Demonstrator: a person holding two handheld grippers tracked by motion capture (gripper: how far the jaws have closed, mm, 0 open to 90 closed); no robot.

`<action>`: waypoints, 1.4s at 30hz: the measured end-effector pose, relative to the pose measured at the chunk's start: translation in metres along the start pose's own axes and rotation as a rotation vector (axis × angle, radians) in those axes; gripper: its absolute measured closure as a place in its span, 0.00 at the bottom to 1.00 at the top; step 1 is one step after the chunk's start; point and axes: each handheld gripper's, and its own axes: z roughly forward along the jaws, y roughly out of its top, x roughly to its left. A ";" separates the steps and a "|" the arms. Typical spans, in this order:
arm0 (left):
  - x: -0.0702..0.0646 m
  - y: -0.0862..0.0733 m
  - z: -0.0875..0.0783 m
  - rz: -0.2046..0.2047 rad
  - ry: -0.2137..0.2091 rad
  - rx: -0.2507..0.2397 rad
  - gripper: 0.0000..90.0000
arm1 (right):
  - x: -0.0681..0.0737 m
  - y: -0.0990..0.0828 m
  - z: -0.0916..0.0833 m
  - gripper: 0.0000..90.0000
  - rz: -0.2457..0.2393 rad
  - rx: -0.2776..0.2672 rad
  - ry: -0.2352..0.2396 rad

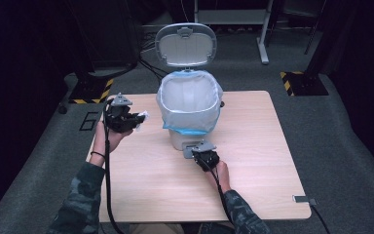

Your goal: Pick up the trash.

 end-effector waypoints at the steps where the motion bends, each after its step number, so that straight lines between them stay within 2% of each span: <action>1: 0.000 0.002 -0.001 0.005 0.002 -0.001 0.89 | 0.000 0.000 0.000 1.00 0.000 0.000 0.001; 24: -0.008 0.050 -0.014 0.068 -0.009 -0.034 0.89 | 0.000 0.000 0.000 1.00 0.010 -0.002 0.009; 26: -0.009 0.055 -0.014 0.086 -0.010 -0.036 0.89 | 0.000 0.000 0.000 1.00 0.010 -0.003 0.009; 42: -0.016 0.077 -0.012 0.085 -0.029 -0.052 0.89 | -0.001 0.000 -0.001 1.00 0.007 -0.004 0.005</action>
